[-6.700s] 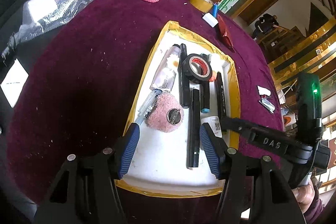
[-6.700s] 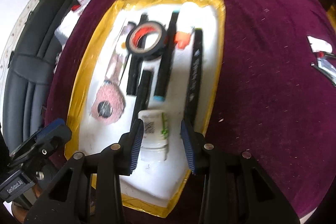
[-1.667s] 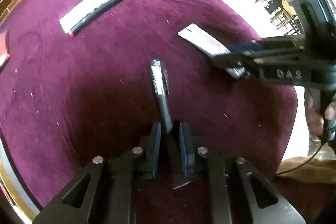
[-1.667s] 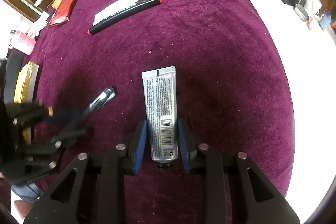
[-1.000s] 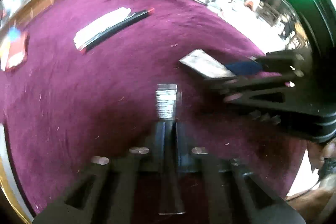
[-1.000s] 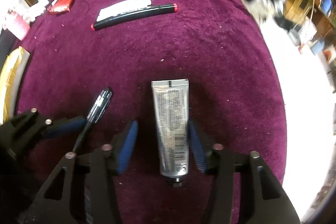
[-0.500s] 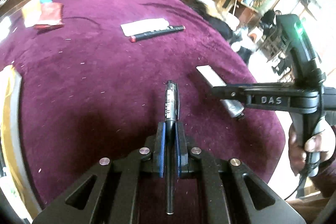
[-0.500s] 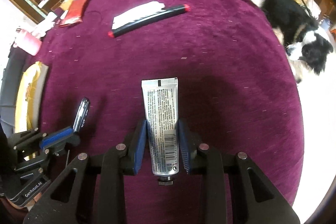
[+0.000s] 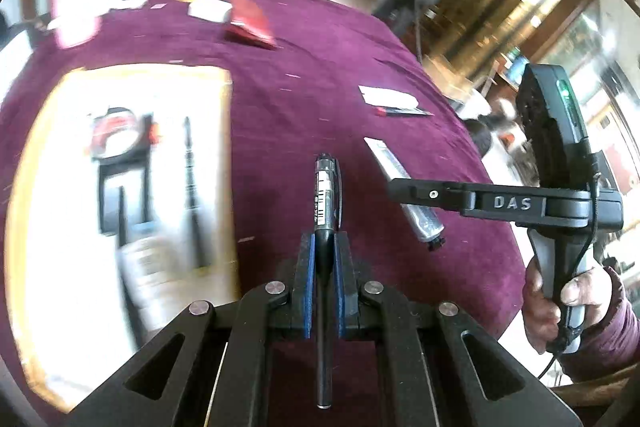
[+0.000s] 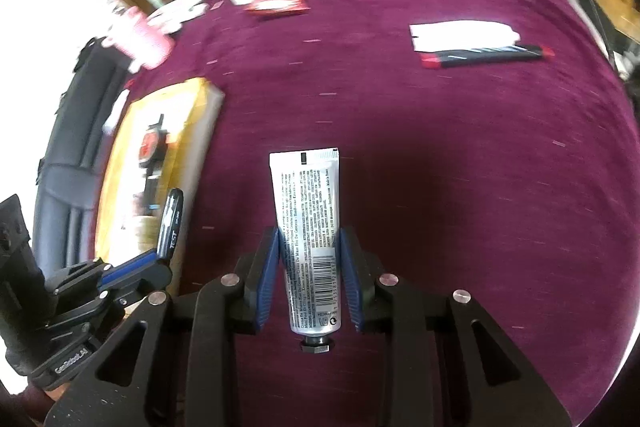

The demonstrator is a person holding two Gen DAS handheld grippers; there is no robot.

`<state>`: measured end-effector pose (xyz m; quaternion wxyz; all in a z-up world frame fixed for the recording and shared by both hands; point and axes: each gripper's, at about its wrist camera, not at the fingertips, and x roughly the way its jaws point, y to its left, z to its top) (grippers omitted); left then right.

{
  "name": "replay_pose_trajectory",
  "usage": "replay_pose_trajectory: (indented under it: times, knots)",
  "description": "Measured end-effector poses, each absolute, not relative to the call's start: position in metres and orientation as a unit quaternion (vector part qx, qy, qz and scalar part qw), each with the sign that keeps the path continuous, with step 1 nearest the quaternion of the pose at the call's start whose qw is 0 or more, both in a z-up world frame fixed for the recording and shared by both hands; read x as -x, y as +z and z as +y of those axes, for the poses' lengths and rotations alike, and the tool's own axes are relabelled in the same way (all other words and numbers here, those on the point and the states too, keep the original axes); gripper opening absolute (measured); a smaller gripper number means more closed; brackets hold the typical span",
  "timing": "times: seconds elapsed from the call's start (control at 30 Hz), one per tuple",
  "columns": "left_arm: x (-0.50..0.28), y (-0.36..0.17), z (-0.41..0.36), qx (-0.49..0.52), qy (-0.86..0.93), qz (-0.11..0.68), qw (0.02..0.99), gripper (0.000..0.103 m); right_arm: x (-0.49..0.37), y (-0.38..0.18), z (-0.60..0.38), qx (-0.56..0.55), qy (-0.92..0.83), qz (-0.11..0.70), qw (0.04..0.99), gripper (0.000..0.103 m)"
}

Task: Organize objects
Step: 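Lower the black pen into the tray with the left tool while the right tool lowers the silver tube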

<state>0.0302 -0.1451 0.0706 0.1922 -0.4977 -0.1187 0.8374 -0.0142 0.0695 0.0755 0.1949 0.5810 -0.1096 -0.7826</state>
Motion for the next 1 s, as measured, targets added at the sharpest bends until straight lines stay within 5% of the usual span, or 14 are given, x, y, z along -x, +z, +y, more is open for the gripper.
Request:
replay_pose_trajectory:
  times: [0.5, 1.0]
  knots:
    - [-0.074, 0.036, -0.276, 0.537, 0.828, -0.15, 0.066, 0.006, -0.002, 0.055, -0.101, -0.625, -0.713, -0.097, 0.302, 0.028]
    - [-0.042, 0.009, -0.276, 0.554, 0.815, -0.157, 0.071, 0.006, -0.019, 0.029, -0.141, -0.657, -0.688, -0.093, 0.295, 0.028]
